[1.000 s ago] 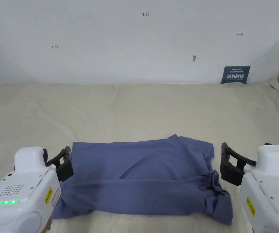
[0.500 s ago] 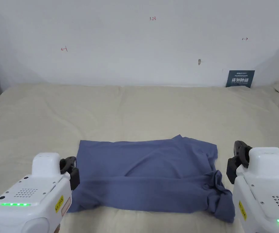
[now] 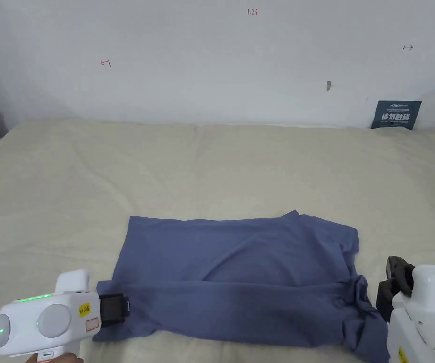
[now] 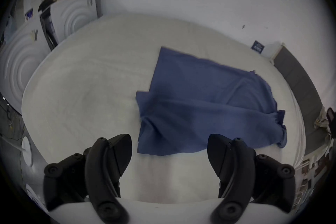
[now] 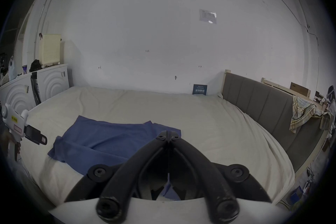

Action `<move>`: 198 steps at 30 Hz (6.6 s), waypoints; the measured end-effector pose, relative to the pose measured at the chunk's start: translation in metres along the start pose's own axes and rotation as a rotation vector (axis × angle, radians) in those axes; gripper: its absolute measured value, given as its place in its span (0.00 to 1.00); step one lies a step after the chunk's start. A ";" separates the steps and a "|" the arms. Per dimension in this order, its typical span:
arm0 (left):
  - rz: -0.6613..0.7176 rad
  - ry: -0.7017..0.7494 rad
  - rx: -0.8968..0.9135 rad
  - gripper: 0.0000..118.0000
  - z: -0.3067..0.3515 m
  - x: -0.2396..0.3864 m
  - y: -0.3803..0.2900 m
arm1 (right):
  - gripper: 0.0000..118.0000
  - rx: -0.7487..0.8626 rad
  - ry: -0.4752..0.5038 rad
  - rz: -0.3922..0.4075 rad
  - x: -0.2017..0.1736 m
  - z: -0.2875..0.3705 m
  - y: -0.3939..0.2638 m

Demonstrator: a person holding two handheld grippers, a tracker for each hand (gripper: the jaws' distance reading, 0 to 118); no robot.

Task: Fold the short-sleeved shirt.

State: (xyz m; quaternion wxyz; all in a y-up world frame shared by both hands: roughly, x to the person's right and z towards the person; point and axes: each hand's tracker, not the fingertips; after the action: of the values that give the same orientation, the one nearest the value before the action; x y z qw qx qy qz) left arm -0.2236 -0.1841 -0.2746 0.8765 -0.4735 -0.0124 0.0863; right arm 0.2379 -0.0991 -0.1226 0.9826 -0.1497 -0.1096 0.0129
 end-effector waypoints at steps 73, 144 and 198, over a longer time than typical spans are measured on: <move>-0.058 -0.056 0.467 0.74 0.153 0.050 -0.029 | 0.74 0.066 0.088 -0.136 0.009 0.049 0.041; -0.119 -0.089 0.048 0.03 -0.073 0.025 0.127 | 0.01 -0.710 0.044 -0.013 0.003 -0.331 -0.052; -0.043 -0.082 0.611 0.77 0.165 0.024 -0.020 | 0.72 0.070 0.068 -0.073 0.003 0.052 0.041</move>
State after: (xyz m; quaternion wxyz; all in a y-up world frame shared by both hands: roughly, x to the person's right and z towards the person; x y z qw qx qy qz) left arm -0.2142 -0.0545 -0.1682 0.9786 -0.1839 -0.0313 0.0863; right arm 0.2296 -0.0442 -0.0856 0.9902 -0.1116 -0.0809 -0.0244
